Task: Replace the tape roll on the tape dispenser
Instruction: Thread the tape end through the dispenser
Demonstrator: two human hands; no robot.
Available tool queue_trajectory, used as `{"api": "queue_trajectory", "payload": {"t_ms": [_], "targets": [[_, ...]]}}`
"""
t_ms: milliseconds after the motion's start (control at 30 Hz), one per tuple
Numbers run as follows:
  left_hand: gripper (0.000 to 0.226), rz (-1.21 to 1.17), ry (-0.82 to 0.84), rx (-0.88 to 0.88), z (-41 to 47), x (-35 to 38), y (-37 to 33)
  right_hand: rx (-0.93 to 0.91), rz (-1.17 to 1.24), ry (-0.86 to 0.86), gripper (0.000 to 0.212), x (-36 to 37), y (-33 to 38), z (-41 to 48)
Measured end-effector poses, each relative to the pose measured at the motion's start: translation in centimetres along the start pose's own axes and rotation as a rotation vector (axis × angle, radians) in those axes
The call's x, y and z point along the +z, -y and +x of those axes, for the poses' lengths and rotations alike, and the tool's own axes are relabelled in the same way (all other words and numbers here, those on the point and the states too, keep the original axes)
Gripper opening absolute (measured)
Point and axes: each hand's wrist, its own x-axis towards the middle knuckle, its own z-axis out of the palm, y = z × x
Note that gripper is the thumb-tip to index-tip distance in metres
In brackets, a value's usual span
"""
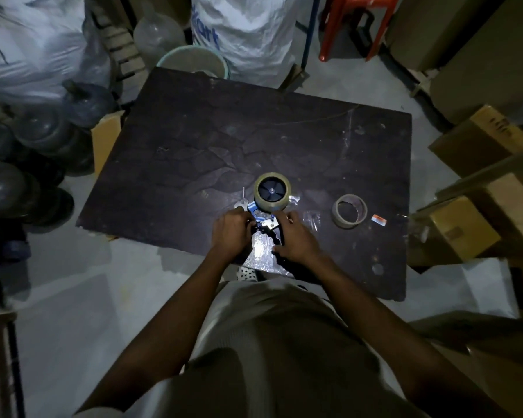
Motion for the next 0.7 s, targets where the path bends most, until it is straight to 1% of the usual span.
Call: {"api": "queue_trajectory", "payload": {"t_ms": [133, 233, 333, 400, 533, 600, 667, 700], "targets": [[0.013, -0.016, -0.078, -0.038, -1.3, 0.7, -0.6, -0.034, 0.028, -0.048, 0.095, 0.9, -0.5, -0.7], [0.007, -0.025, -0.142, -0.086, -2.6, 0.8, -1.6, -0.034, 0.014, -0.051, 0.094, 0.9, -0.5, -0.6], [0.011, -0.152, -0.208, -0.216, -4.0, 1.6, -3.1, -0.028, 0.024, -0.035, 0.094, 1.2, -0.5, -0.6], [0.014, -0.269, -0.202, -0.313, -4.5, 2.2, -3.6, -0.027, 0.038, -0.042, 0.094, 1.2, -0.6, -0.8], [0.019, -0.356, -0.157, -0.367, -4.3, 1.8, -3.1, -0.031, 0.098, -0.051, 0.095, 1.2, -0.8, -1.3], [0.019, -0.491, -0.145, -0.403, -3.6, 1.1, -2.7, -0.041, 0.116, -0.044, 0.097, 1.1, -0.9, -1.5], [0.018, -0.586, -0.171, -0.405, -2.4, 0.8, -2.1, -0.035, 0.128, -0.027, 0.1, 0.9, -1.0, -1.6], [0.019, -0.555, -0.194, -0.372, -1.6, 0.8, -1.9, -0.029, 0.137, -0.017, 0.103, 0.7, -1.1, -1.6]]}}
